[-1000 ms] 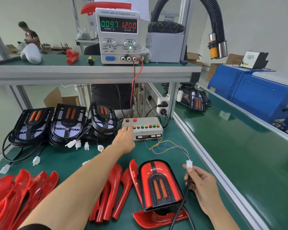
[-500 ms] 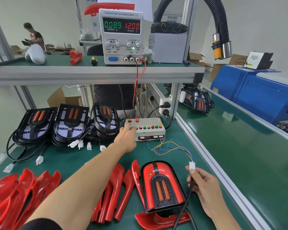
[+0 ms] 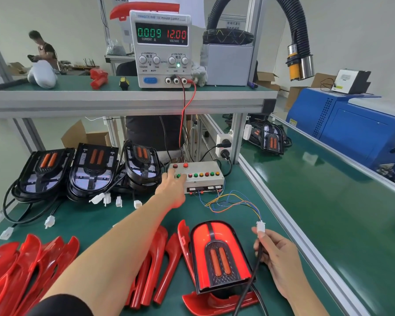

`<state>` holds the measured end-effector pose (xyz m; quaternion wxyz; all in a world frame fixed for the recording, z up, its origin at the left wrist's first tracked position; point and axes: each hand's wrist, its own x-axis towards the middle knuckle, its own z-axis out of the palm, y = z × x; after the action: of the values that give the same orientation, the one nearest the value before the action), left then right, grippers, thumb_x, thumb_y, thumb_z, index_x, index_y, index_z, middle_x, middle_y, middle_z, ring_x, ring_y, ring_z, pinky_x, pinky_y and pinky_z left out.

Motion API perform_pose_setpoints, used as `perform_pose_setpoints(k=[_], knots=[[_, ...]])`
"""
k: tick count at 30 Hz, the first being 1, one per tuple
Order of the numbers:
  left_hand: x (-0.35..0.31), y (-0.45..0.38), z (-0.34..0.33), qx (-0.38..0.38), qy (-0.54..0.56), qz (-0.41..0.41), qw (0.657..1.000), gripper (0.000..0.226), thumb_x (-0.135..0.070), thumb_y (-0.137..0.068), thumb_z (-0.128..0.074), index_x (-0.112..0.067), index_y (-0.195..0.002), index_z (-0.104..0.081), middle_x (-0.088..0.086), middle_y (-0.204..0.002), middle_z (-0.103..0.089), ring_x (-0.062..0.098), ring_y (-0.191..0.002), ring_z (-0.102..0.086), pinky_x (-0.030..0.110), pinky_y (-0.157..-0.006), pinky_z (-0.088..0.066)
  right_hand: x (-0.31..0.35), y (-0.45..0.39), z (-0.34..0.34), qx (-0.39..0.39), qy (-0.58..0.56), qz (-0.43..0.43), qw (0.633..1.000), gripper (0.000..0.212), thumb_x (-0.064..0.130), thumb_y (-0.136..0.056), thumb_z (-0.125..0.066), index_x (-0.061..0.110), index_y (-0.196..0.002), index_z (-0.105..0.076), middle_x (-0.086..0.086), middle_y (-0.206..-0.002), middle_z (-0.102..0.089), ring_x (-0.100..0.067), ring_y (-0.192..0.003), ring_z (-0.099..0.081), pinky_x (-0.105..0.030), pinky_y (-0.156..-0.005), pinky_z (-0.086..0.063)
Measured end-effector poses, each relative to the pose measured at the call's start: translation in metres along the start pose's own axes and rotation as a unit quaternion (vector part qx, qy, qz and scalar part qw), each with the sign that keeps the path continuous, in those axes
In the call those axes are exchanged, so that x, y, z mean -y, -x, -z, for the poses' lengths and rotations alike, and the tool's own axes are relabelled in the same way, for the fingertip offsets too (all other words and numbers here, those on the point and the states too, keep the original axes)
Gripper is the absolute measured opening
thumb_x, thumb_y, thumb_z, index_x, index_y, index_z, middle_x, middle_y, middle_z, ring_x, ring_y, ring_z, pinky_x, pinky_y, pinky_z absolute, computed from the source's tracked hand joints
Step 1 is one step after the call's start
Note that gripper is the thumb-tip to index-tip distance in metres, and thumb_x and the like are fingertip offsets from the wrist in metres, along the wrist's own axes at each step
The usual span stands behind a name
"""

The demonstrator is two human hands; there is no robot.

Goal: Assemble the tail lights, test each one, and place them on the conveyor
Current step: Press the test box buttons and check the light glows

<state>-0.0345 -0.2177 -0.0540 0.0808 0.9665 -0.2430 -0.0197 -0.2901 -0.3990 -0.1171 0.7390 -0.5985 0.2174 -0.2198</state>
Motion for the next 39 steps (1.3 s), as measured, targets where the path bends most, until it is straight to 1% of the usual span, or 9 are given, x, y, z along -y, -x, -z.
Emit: perform_pose_setpoints(k=[5,9,14,21,23,26,28,35,39], knots=[[0.001,-0.003,0.0,0.005,0.008,0.002,1.0,0.073,-0.009,-0.091,-0.057,-0.022,-0.157,-0.026,0.016,-0.158,-0.013,0.038,-0.143,-0.019,0.046,-0.115,-0.035,0.001,0.0,-0.001,-0.002,-0.003,-0.001,1.0,0.02,0.011,-0.099,-0.061,0.009,-0.098,-0.08,-0.011,-0.066,-0.06,-0.015,-0.057,-0.049,-0.027,-0.054,-0.038],[0.0,-0.003,-0.001,0.005,0.01,0.004,1.0,0.073,-0.009,-0.091,-0.054,-0.018,-0.156,-0.022,0.02,-0.154,-0.017,0.041,-0.139,-0.024,0.047,-0.116,-0.031,0.003,0.002,-0.001,0.0,-0.006,-0.004,1.0,0.019,0.013,-0.097,-0.063,0.014,-0.093,-0.082,-0.012,-0.067,-0.061,-0.015,-0.057,-0.048,-0.03,-0.057,-0.037],[0.0,-0.005,0.0,0.008,-0.002,0.005,1.0,0.071,-0.01,-0.091,-0.055,-0.019,-0.156,-0.027,0.019,-0.153,-0.018,0.039,-0.139,-0.023,0.046,-0.116,-0.033,0.001,0.0,0.0,-0.006,-0.005,-0.008,1.0,0.019,0.01,-0.099,-0.061,0.01,-0.097,-0.081,-0.012,-0.067,-0.061,-0.016,-0.058,-0.048,-0.03,-0.056,-0.036],[-0.001,-0.005,0.005,0.022,-0.02,0.007,1.0,0.067,-0.011,-0.092,-0.054,-0.02,-0.154,-0.031,0.018,-0.155,-0.015,0.039,-0.141,-0.024,0.048,-0.113,-0.037,0.0,-0.001,0.001,-0.001,-0.001,-0.006,1.0,0.02,0.013,-0.099,-0.062,0.014,-0.096,-0.081,-0.012,-0.067,-0.061,-0.015,-0.057,-0.049,-0.029,-0.055,-0.036],[-0.005,-0.006,0.008,0.011,-0.041,0.011,0.999,0.062,-0.015,-0.091,-0.057,-0.02,-0.15,-0.037,0.017,-0.155,-0.016,0.037,-0.139,-0.029,0.048,-0.108,-0.04,0.001,-0.001,0.001,-0.001,0.002,-0.006,1.0,0.019,0.013,-0.099,-0.062,0.015,-0.098,-0.081,-0.012,-0.068,-0.061,-0.015,-0.057,-0.049,-0.029,-0.055,-0.037],[-0.013,-0.009,0.009,-0.044,-0.109,-0.018,0.993,0.06,-0.025,-0.09,-0.063,-0.022,-0.146,-0.041,0.014,-0.15,-0.028,0.034,-0.137,-0.032,0.046,-0.109,-0.038,0.001,0.0,0.001,0.0,0.005,-0.003,1.0,0.02,0.013,-0.099,-0.062,0.017,-0.096,-0.082,-0.012,-0.068,-0.062,-0.014,-0.057,-0.05,-0.028,-0.055,-0.038],[-0.02,-0.013,0.006,-0.051,-0.127,-0.048,0.989,0.062,-0.026,-0.09,-0.063,-0.025,-0.147,-0.039,0.012,-0.154,-0.027,0.033,-0.14,-0.028,0.048,-0.112,-0.033,0.001,-0.001,0.001,-0.005,0.001,-0.004,1.0,0.019,0.012,-0.098,-0.062,0.014,-0.096,-0.082,-0.012,-0.067,-0.062,-0.014,-0.056,-0.049,-0.027,-0.053,-0.037],[-0.038,-0.024,-0.003,0.022,-0.119,-0.081,0.989,0.079,-0.018,-0.091,-0.057,-0.029,-0.159,-0.018,0.009,-0.166,-0.013,0.038,-0.153,-0.006,0.061,-0.12,-0.016,0.0,-0.001,0.001,-0.005,-0.004,-0.01,1.0,0.018,0.012,-0.098,-0.063,0.011,-0.097,-0.082,-0.013,-0.067,-0.062,-0.015,-0.057,-0.049,-0.028,-0.055,-0.038],[-0.046,-0.03,-0.006,0.037,-0.131,-0.082,0.987,0.082,-0.02,-0.091,-0.058,-0.031,-0.159,-0.013,0.012,-0.165,-0.013,0.037,-0.152,-0.008,0.063,-0.119,-0.016,0.001,-0.002,0.001,-0.008,-0.001,-0.007,1.0,0.018,0.01,-0.098,-0.063,0.009,-0.1,-0.08,-0.015,-0.067,-0.062,-0.017,-0.055,-0.048,-0.025,-0.05,-0.039]])
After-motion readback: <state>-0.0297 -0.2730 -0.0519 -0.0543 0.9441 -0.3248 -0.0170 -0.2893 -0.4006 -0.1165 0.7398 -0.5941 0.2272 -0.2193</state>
